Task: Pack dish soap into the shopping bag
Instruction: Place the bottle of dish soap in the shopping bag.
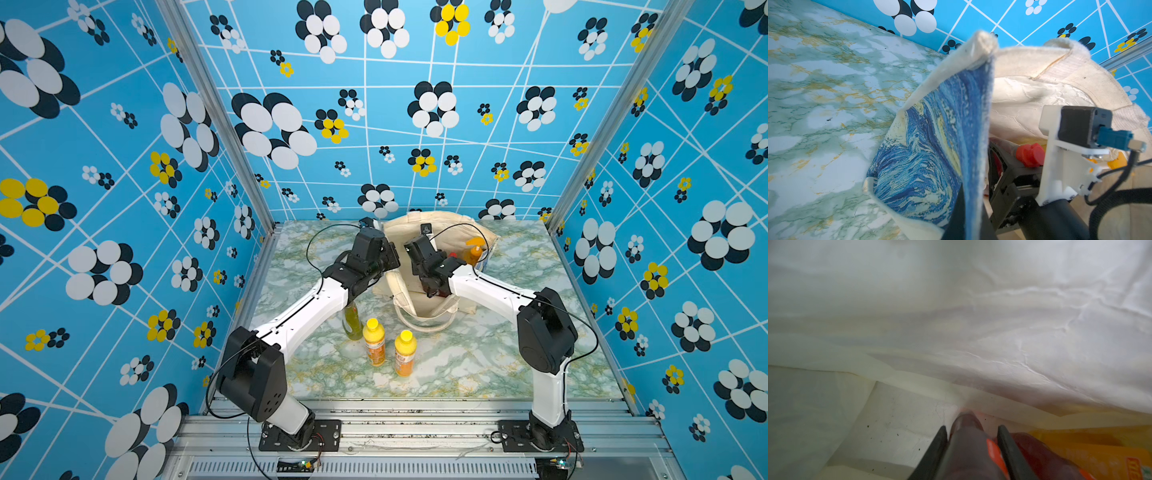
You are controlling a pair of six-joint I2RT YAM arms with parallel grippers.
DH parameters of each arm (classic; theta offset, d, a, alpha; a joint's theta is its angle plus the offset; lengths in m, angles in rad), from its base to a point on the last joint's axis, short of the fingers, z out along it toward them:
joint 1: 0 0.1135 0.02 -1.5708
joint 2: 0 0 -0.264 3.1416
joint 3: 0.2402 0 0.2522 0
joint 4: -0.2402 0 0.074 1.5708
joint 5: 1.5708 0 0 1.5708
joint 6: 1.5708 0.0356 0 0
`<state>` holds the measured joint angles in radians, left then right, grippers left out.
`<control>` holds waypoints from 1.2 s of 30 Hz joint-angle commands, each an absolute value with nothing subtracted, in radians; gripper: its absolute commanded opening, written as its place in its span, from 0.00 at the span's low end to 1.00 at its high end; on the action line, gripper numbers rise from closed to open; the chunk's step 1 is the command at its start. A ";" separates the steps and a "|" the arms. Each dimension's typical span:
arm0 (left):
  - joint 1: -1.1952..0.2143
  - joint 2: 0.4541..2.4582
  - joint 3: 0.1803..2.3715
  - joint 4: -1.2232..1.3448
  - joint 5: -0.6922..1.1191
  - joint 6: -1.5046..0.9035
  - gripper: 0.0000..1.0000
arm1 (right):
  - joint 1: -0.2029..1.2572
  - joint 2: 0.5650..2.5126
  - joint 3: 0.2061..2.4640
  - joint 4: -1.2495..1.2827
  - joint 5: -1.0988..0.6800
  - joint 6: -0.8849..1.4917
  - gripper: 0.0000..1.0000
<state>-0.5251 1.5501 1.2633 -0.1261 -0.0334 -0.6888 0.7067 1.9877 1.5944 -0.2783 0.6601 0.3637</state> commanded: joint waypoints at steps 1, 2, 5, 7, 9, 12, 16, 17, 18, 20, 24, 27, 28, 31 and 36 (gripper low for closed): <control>-0.534 1.571 1.250 -0.109 -0.029 -0.686 0.00 | 0.695 1.967 1.608 -0.209 0.713 0.406 0.00; -0.533 1.572 1.251 -0.109 -0.029 -0.686 0.00 | 0.693 1.968 1.608 -0.214 0.719 0.412 0.00; -0.534 1.572 1.253 -0.113 -0.033 -0.685 0.00 | 0.690 1.970 1.569 -0.218 0.733 0.419 0.00; -0.534 1.572 1.252 -0.115 -0.036 -0.685 0.00 | 0.689 1.971 1.566 -0.220 0.735 0.420 0.00; -0.534 1.571 1.252 -0.116 -0.037 -0.683 0.00 | 0.689 1.977 1.569 -0.226 0.733 0.420 0.00; -0.534 1.572 1.252 -0.118 -0.040 -0.684 0.00 | 0.688 1.986 1.578 -0.241 0.734 0.420 0.00; -0.534 1.573 1.255 -0.121 -0.037 -0.680 0.00 | 0.688 1.996 1.592 -0.258 0.714 0.414 0.26; -0.534 1.573 1.255 -0.123 -0.037 -0.680 0.00 | 0.687 1.996 1.592 -0.259 0.710 0.412 0.31; -0.534 1.574 1.257 -0.124 -0.037 -0.678 0.00 | 0.688 1.995 1.592 -0.260 0.706 0.407 0.34; -0.532 1.575 1.260 -0.127 -0.034 -0.679 0.00 | 0.688 1.990 1.590 -0.260 0.703 0.404 0.43; -0.532 1.579 1.264 -0.129 -0.035 -0.677 0.00 | 0.689 1.975 1.592 -0.258 0.706 0.394 0.52; -0.532 1.583 1.267 -0.132 -0.033 -0.677 0.00 | 0.689 1.964 1.592 -0.256 0.714 0.390 0.57; -0.532 1.585 1.266 -0.133 -0.033 -0.676 0.00 | 0.688 1.960 1.592 -0.255 0.715 0.387 0.58; -0.532 1.585 1.267 -0.134 -0.034 -0.677 0.00 | 0.688 1.957 1.592 -0.256 0.718 0.381 0.63; -0.532 1.583 1.269 -0.137 -0.037 -0.675 0.00 | 0.690 1.941 1.592 -0.250 0.712 0.369 0.64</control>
<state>-0.5251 1.5639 1.2633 -0.1261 -0.0341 -0.6880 0.6949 1.9881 1.5661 -0.2684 0.6834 0.3813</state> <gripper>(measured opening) 0.058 0.641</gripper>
